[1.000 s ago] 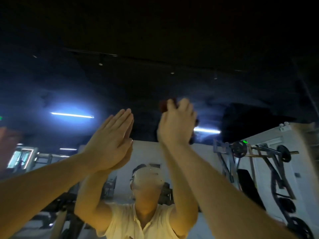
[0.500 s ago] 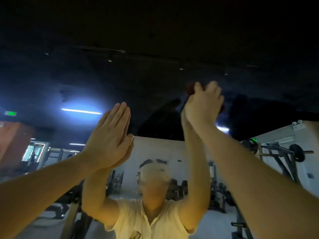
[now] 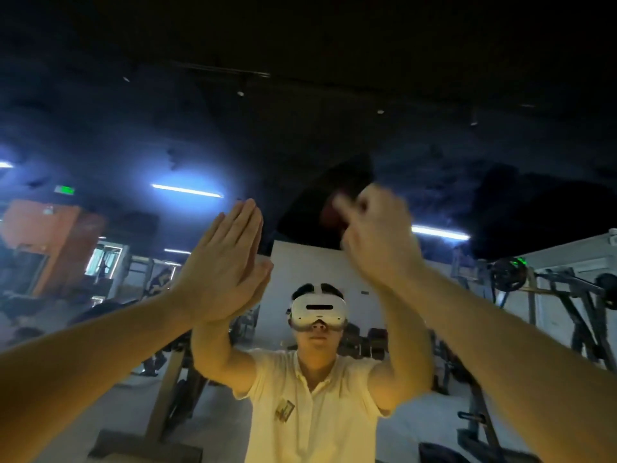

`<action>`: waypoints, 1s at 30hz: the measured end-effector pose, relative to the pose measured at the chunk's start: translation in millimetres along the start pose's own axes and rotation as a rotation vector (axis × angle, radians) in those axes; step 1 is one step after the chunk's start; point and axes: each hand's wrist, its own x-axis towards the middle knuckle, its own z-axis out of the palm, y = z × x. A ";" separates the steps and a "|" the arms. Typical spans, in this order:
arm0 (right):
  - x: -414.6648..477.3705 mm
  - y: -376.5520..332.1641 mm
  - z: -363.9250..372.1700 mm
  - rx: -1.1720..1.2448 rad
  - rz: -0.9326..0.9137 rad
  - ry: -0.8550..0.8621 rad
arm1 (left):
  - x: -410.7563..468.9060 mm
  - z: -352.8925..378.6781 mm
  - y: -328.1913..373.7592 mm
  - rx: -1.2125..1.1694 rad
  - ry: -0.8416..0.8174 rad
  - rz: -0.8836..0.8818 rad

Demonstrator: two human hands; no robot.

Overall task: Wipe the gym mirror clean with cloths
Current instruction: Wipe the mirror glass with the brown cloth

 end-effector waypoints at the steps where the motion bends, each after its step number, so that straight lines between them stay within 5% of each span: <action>1: 16.6 7.5 -4.3 -0.019 0.205 0.048 | 0.0 0.0 -1.6 0.012 -0.010 0.003; 3: 33.1 -5.8 -1.7 -0.018 0.442 0.146 | 1.3 -3.2 -4.2 0.001 -0.036 0.001; 5: 24.7 -48.7 8.3 0.015 0.468 0.146 | 1.4 -9.0 -6.8 -0.010 -0.054 0.010; 12: -152.5 -173.5 14.7 0.309 -0.144 -0.174 | -87.5 2.1 22.9 -0.094 0.082 -0.077; 15: -201.3 -158.1 4.3 0.218 -0.637 -0.362 | -121.4 3.2 36.8 -0.087 0.000 -0.129; 17: -184.7 -129.1 -4.7 0.150 -0.778 -0.377 | -131.9 3.0 38.2 -0.060 -0.061 -0.138; 19: -145.4 -90.1 -4.4 0.200 -0.553 -0.298 | -135.7 3.9 36.2 -0.019 -0.120 -0.109; 22: -76.2 -34.9 -7.5 0.100 0.163 -0.078 | -137.5 1.1 31.7 0.016 -0.161 -0.077; 24: -58.6 -33.2 -3.6 0.063 0.408 0.030 | -136.9 -1.4 31.0 0.020 -0.177 -0.078; 26: -67.1 -68.4 6.7 0.084 0.487 0.035 | -135.8 -5.6 33.0 0.017 -0.183 -0.085; 30: -151.7 -167.0 17.1 0.208 0.276 -0.132 | -151.0 -7.9 32.4 -0.038 -0.133 -0.063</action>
